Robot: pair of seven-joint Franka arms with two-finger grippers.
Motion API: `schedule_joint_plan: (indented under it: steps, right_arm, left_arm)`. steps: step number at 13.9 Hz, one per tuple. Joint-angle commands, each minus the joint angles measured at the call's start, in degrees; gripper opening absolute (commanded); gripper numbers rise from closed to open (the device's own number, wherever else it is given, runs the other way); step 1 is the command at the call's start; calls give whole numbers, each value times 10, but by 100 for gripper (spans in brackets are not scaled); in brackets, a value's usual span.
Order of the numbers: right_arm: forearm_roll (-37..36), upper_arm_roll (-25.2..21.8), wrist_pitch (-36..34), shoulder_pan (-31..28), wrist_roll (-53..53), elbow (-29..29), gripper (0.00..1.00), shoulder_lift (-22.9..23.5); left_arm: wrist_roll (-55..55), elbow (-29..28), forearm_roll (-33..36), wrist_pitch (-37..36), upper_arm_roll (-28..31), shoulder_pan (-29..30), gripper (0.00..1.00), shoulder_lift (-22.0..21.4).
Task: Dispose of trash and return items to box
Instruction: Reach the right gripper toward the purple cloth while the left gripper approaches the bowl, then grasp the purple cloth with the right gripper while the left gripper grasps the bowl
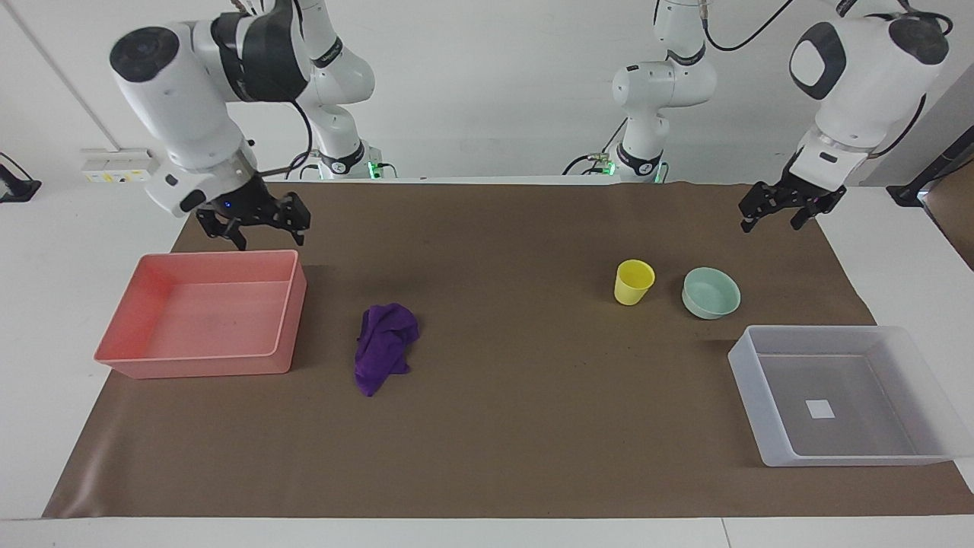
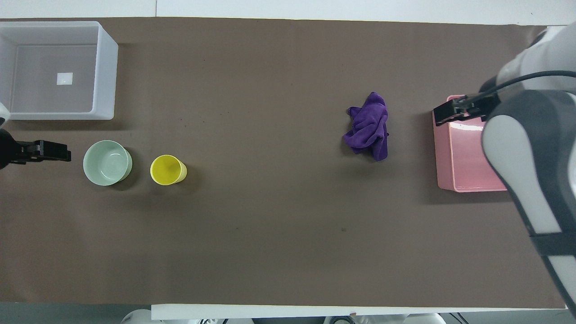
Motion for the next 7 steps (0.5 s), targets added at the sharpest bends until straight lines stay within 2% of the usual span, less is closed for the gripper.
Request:
schedule_joint_plan:
  steps: [1,3,6,7]
  right_arm:
    - [8,0,79,46,59,-8,100,58]
    - [8,0,186,67,65,-76,100,68]
    - [8,0,225,79,67,-91,100,107]
    - [8,0,235,80,72,-92,100,116]
  left_arm:
    - [5,-109,7,93,-1,9,100,-22]
    - [8,-141,7,156,-2,38,100,15]
    - [6,-168,7,247,-2,37,100,67]
    - [2,-175,7,270,-2,35,95,79]
